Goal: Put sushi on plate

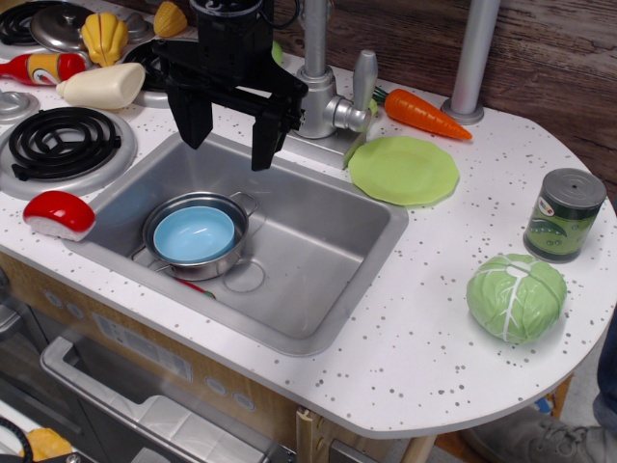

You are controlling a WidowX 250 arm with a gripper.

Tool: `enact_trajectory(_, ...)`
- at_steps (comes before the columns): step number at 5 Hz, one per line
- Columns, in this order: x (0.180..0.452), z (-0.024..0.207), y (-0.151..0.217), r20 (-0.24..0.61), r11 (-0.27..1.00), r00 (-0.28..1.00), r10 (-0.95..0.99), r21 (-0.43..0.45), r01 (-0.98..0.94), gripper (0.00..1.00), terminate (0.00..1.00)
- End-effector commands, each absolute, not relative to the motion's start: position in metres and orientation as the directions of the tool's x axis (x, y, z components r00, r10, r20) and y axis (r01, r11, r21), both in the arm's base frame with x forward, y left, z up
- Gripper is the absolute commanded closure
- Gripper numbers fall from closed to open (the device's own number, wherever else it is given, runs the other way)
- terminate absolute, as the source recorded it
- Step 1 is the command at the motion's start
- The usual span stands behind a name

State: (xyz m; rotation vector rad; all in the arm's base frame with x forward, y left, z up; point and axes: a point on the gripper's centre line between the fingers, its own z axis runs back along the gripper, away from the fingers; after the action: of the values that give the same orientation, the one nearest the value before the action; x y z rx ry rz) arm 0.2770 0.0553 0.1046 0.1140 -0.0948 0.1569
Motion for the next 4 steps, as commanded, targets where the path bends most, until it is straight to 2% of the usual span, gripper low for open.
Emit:
enact_trajectory(1, 0.277, 0.105, 0.055, 0.103, 0.981, 0.983, 0.150, 0.106, -0.161, 0.00, 0.00)
enact_trajectory(3, 0.279, 0.113, 0.114, 0.074, 0.831, 0.840, 0.538, 0.119, -0.543, 0.00, 0.00)
enact_trajectory(4, 0.281, 0.106, 0.138, 0.100, 0.681, 0.691, 0.716, 0.119, -0.722, 0.00, 0.00)
